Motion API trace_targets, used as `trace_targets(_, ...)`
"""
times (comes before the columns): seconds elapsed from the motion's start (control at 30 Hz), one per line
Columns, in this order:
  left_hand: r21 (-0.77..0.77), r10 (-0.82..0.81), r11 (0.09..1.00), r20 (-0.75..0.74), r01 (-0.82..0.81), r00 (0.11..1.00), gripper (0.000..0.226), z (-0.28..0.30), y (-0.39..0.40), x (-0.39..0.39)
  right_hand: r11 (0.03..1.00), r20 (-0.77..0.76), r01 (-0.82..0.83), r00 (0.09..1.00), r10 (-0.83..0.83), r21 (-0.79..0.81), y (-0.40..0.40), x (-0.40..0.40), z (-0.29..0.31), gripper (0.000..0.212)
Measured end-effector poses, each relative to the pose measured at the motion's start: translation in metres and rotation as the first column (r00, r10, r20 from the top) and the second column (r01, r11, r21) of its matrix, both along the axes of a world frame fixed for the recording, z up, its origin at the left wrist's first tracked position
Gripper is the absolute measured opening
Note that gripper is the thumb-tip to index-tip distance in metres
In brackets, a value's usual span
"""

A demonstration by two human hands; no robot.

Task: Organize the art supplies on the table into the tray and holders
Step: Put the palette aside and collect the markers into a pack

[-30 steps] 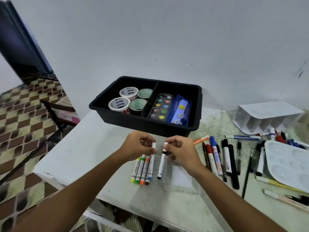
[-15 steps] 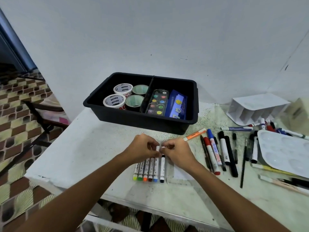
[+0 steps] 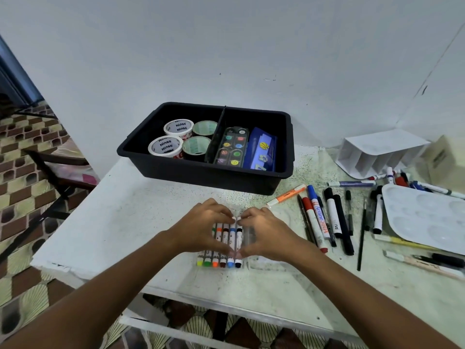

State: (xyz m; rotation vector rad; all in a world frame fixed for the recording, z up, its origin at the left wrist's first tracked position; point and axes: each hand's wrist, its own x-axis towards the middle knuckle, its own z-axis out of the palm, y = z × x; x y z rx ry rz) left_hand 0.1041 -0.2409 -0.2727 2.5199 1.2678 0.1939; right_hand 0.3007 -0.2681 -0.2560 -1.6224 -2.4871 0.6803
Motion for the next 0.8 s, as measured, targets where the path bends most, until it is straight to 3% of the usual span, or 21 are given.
trace_targets(0.3,0.030,-0.043,0.998,-0.180,0.049,0.983,0.069,0.004,0.002,0.009,0.996,0.120,-0.043,0.992,0.033,0.083,0.005,-0.007,-0.007,0.060)
trace_targets(0.7,0.025,-0.059,0.997,-0.303,0.070,0.951,0.066,0.018,0.000,0.022,0.997,0.021,-0.058,0.998,0.057,0.047,0.001,0.000,-0.013,0.067)
trace_targets(0.8,0.033,-0.049,0.997,-0.365,0.066,0.930,0.062,0.024,0.001,0.033,0.997,-0.063,-0.075,0.995,0.077,0.035,-0.003,0.010,-0.013,0.058)
